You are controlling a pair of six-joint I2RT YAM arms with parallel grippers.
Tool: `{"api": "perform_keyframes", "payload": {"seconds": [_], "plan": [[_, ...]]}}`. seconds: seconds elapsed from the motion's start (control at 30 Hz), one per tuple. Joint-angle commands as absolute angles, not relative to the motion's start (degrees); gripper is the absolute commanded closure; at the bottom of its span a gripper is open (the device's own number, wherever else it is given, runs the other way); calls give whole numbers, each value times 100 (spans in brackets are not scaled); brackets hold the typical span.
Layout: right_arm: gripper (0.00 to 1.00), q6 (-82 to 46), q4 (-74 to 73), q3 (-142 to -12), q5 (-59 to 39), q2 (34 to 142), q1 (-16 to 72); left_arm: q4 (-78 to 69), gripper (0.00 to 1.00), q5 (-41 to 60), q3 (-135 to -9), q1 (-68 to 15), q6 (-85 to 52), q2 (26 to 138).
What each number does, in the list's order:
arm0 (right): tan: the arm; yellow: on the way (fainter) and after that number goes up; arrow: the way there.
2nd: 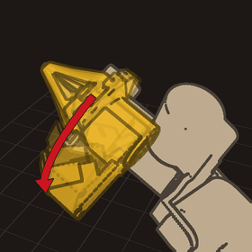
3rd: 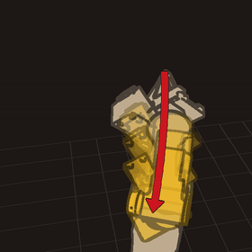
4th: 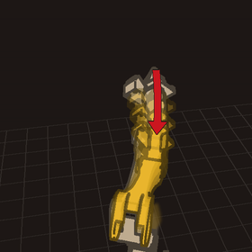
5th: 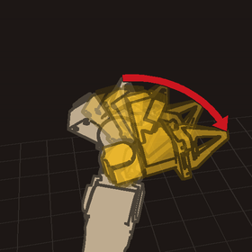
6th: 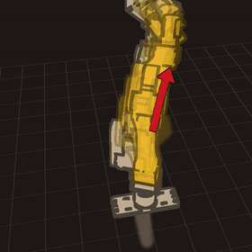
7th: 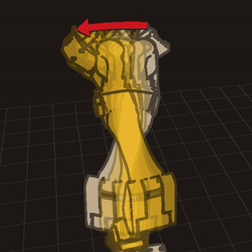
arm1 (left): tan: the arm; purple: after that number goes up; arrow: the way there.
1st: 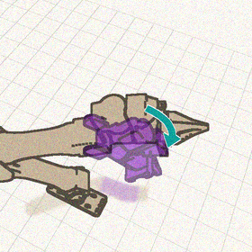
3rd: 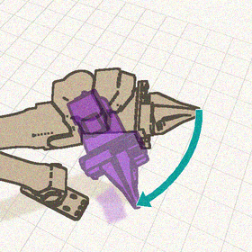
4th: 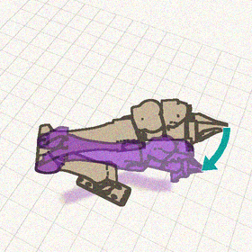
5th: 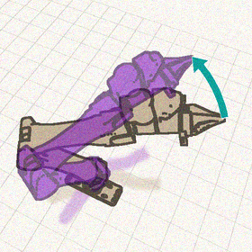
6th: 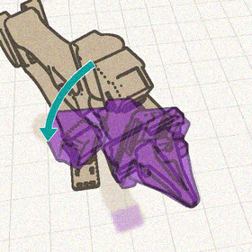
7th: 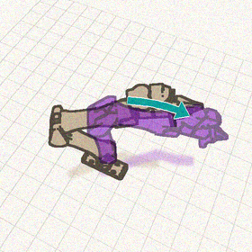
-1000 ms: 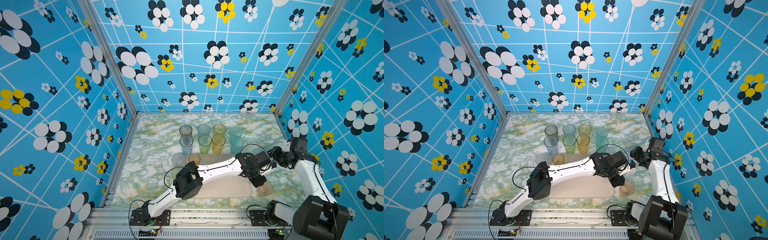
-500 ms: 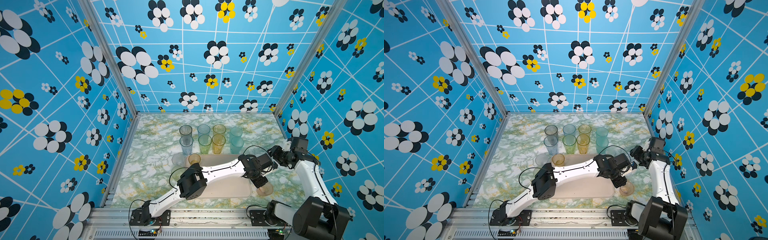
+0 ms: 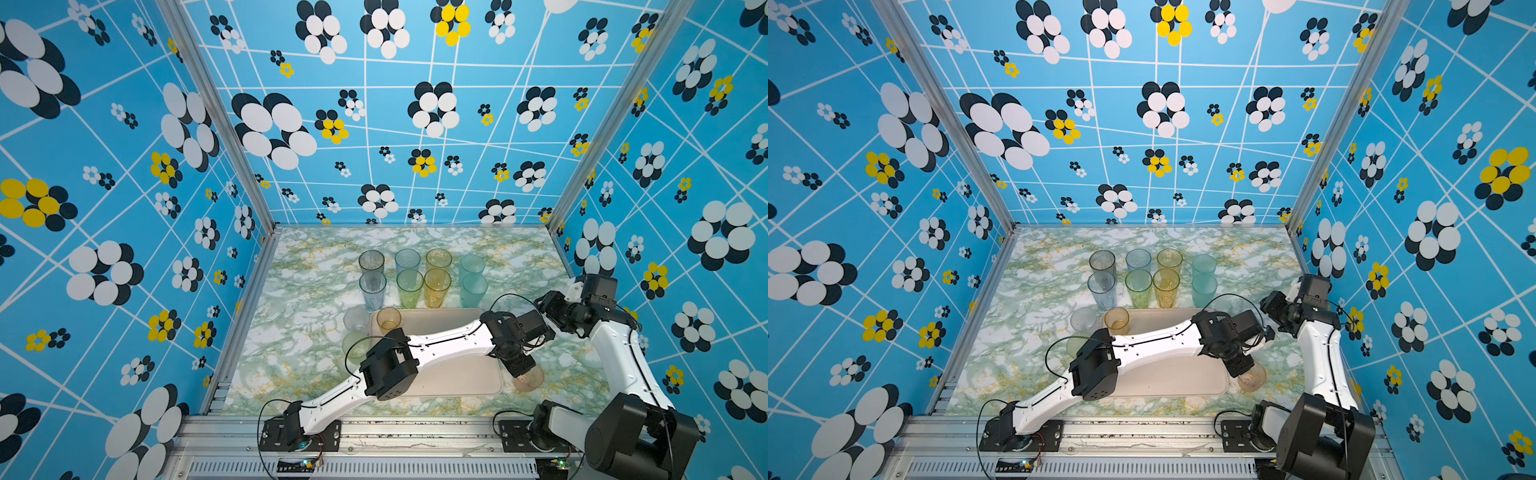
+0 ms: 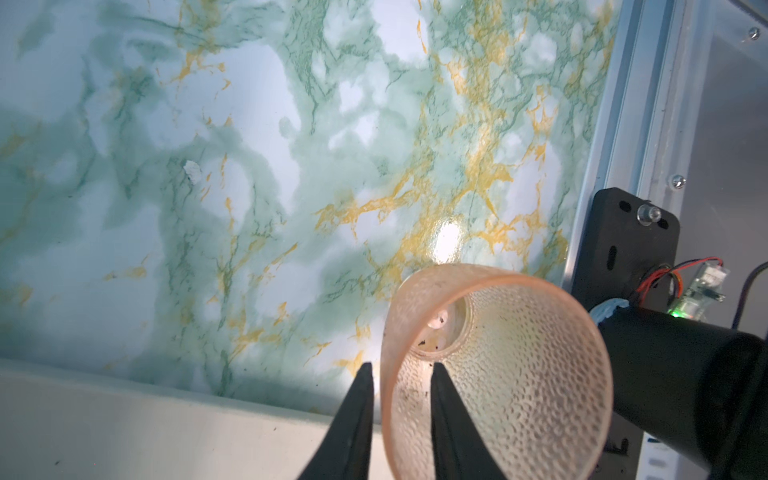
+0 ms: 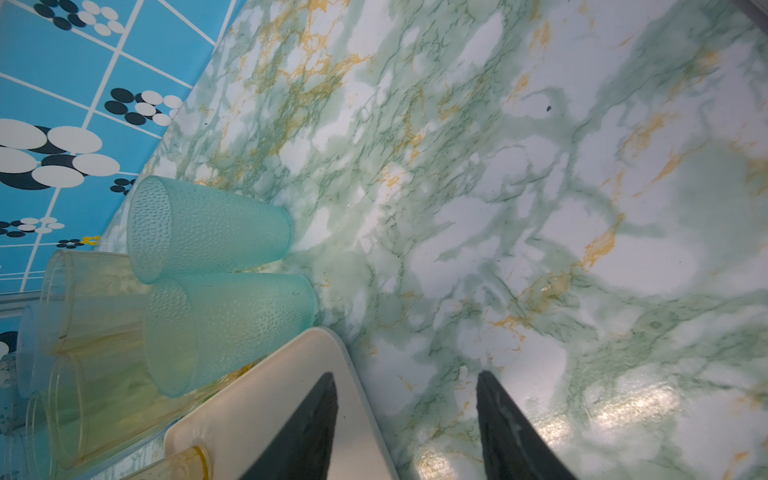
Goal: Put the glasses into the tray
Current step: 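Close the left gripper on the rim of the pink textured cup, then lift the pink cup with the left gripper and carry it over the tray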
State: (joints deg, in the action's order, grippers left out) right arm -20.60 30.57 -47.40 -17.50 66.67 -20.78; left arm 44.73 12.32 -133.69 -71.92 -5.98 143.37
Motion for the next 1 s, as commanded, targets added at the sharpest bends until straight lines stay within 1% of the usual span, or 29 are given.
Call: {"api": "perform_keyframes", "payload": {"seconds": [0.0, 0.23, 0.6, 0.67, 0.97], "plan": [[44, -2039, 2971, -4843, -1837, 6539, -2109, 4630, 77, 1113, -13588, -7225, -475, 14476], [44, -2035, 2953, -4818, -1854, 6535, -2109, 4684, 85, 1056, -13588, -7225, -458, 14476], [44, -2021, 2942, -4808, -1873, 6514, -2109, 4664, 94, 888, -13494, -7225, -328, 14360], [44, -2017, 2940, -4807, -1873, 6506, -2109, 4566, 99, 812, -13374, -7226, -309, 14273], [44, -1995, 2978, -4816, -1882, 6470, -2109, 4404, 100, 542, -12797, -7073, -196, 13724]]}}
